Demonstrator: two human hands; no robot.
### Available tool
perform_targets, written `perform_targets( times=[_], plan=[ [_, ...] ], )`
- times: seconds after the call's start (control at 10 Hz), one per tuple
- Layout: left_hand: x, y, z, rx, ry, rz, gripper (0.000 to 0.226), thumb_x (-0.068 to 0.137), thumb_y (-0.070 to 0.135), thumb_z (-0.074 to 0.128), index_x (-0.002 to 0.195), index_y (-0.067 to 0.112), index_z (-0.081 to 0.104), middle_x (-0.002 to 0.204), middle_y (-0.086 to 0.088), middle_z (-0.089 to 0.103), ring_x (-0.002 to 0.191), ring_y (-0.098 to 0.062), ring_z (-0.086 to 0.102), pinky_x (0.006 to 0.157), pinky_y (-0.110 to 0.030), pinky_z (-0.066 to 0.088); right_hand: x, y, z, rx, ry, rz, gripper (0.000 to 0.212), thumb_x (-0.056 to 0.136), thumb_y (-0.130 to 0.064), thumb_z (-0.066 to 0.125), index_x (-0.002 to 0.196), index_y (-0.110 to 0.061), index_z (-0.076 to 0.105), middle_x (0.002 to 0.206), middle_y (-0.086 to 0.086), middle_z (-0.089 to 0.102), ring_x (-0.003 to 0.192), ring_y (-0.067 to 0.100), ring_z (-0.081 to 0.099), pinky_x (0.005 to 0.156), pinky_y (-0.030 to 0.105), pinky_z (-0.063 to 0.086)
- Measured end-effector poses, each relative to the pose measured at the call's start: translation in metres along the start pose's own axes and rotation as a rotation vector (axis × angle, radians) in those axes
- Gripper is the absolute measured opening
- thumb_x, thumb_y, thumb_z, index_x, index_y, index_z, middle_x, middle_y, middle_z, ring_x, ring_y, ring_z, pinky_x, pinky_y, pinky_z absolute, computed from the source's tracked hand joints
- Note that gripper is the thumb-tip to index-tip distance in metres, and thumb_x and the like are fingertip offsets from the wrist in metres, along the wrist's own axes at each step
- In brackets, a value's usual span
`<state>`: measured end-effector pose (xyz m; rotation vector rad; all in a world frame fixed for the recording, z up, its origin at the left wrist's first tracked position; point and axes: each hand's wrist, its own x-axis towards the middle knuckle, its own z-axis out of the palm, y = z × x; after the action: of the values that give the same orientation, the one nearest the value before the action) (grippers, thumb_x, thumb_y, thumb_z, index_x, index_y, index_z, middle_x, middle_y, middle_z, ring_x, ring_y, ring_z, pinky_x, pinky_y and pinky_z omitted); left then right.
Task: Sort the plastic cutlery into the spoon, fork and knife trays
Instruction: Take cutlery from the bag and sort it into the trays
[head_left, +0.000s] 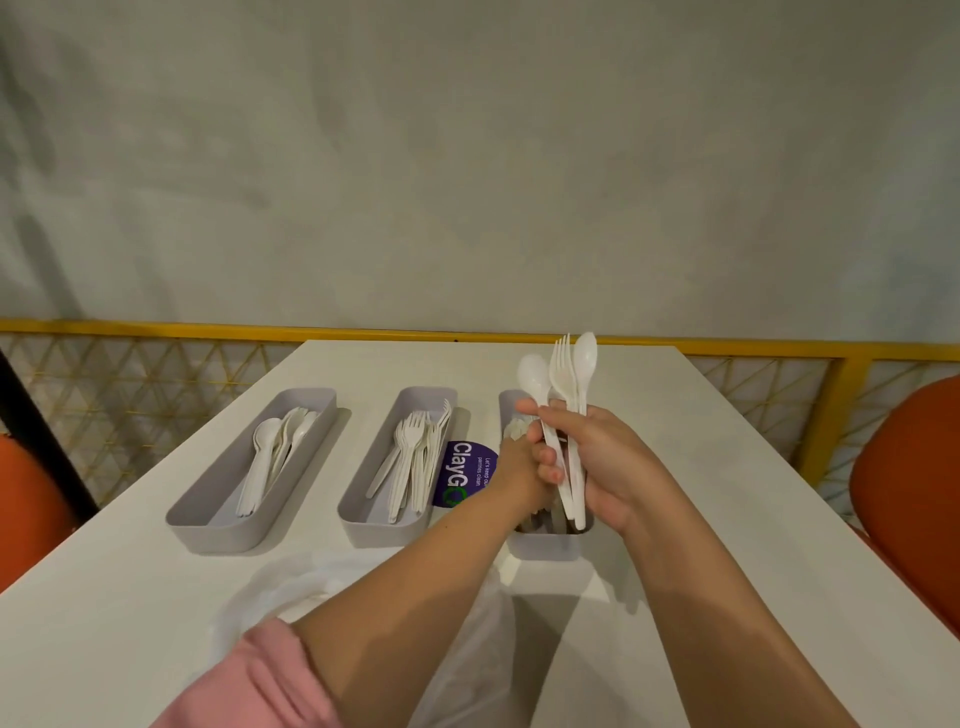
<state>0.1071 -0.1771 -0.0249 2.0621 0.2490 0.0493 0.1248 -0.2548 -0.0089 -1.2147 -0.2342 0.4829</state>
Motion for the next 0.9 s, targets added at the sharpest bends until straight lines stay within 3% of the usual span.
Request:
perform_targets(
  times=[0.1,0.2,0.3,0.4,0.5,0.6,0.7,0.8,0.9],
  plan=[
    [0.012,-0.016,-0.004,-0.099,0.048,0.027,0.035,0.089,-0.015,0.043,0.124,-0.019,0.044,0.119,-0.037,0.053,0.064,-0.012,0.043,0.054,-0.006,0.035,-0.002,0.000,0.001,-0.006,-0.019,0.001,0.018,0.094,-0.009,0.051,0.104,-0.001,0.063,0.064,0.007,0.052,0.042,0.008,0.044,0.035,0.016,0.034],
    [0.017,-0.024,-0.012,-0.122,0.128,-0.056,0.028,0.095,0.005,0.042,0.117,-0.007,0.053,0.089,-0.014,0.058,0.083,-0.020,0.051,0.066,-0.023,0.045,-0.003,0.000,0.004,-0.013,-0.036,-0.001,0.017,0.094,-0.008,0.049,0.103,-0.002,0.062,0.062,0.006,0.052,0.043,0.008,0.044,0.037,0.017,0.035],
    [0.015,-0.028,-0.025,-0.164,0.244,-0.020,0.029,0.097,0.023,0.041,0.110,0.005,0.059,0.100,-0.011,0.064,0.096,-0.026,0.061,0.086,-0.034,0.050,-0.004,0.002,0.006,-0.067,-0.036,0.003,0.019,0.095,-0.010,0.049,0.104,-0.003,0.064,0.060,0.005,0.055,0.047,0.010,0.047,0.040,0.017,0.040],
    [0.008,-0.031,-0.039,-0.349,0.286,0.011,0.034,0.098,0.032,0.038,0.107,0.010,0.063,0.104,-0.013,0.067,0.102,-0.029,0.063,0.092,-0.038,0.052,-0.005,0.005,0.011,-0.103,-0.067,0.018,0.018,0.096,-0.011,0.048,0.102,-0.003,0.064,0.057,0.004,0.057,0.046,0.010,0.049,0.040,0.018,0.042],
    [0.000,-0.035,-0.051,-0.460,0.180,0.025,0.043,0.089,0.049,0.048,0.103,0.011,0.062,0.080,-0.006,0.065,0.083,-0.026,0.063,0.088,-0.042,0.054,-0.006,0.007,0.022,-0.124,-0.088,0.035,0.017,0.097,-0.010,0.046,0.089,-0.003,0.060,0.056,0.005,0.055,0.045,0.012,0.049,0.040,0.019,0.042],
    [-0.010,-0.036,-0.064,-0.495,0.179,0.094,0.028,0.093,0.032,0.052,0.080,0.008,0.058,0.052,0.001,0.056,0.051,-0.014,0.057,0.068,-0.029,0.055,-0.004,0.013,0.035,-0.173,-0.119,0.035,0.023,0.097,-0.011,0.045,0.082,-0.005,0.060,0.054,0.005,0.055,0.046,0.013,0.050,0.042,0.020,0.043],
    [-0.013,-0.034,-0.084,-0.573,0.324,0.091,0.026,0.097,0.018,0.048,0.075,0.006,0.053,0.063,-0.005,0.057,0.048,-0.009,0.055,0.054,-0.020,0.050,-0.005,0.021,0.049,-0.227,-0.168,0.034,0.022,0.098,-0.011,0.044,0.084,-0.007,0.061,0.054,0.002,0.057,0.043,0.011,0.051,0.040,0.019,0.042],
    [-0.020,-0.038,-0.096,-0.606,0.255,0.042,0.025,0.098,0.020,0.047,0.081,0.007,0.060,0.068,-0.006,0.059,0.059,-0.013,0.055,0.063,-0.025,0.050,-0.003,0.028,0.059,-0.271,-0.166,-0.009,0.026,0.098,-0.010,0.042,0.080,-0.008,0.060,0.054,0.002,0.056,0.040,0.009,0.048,0.038,0.018,0.039],
    [-0.030,-0.048,-0.100,-0.498,0.178,0.044,0.025,0.097,0.016,0.047,0.081,0.005,0.063,0.059,-0.005,0.055,0.057,-0.014,0.053,0.063,-0.026,0.047,-0.001,0.032,0.071,-0.333,-0.153,-0.039,0.030,0.099,-0.013,0.042,0.075,-0.007,0.058,0.056,0.005,0.055,0.042,0.010,0.049,0.039,0.019,0.040]
  ],
)
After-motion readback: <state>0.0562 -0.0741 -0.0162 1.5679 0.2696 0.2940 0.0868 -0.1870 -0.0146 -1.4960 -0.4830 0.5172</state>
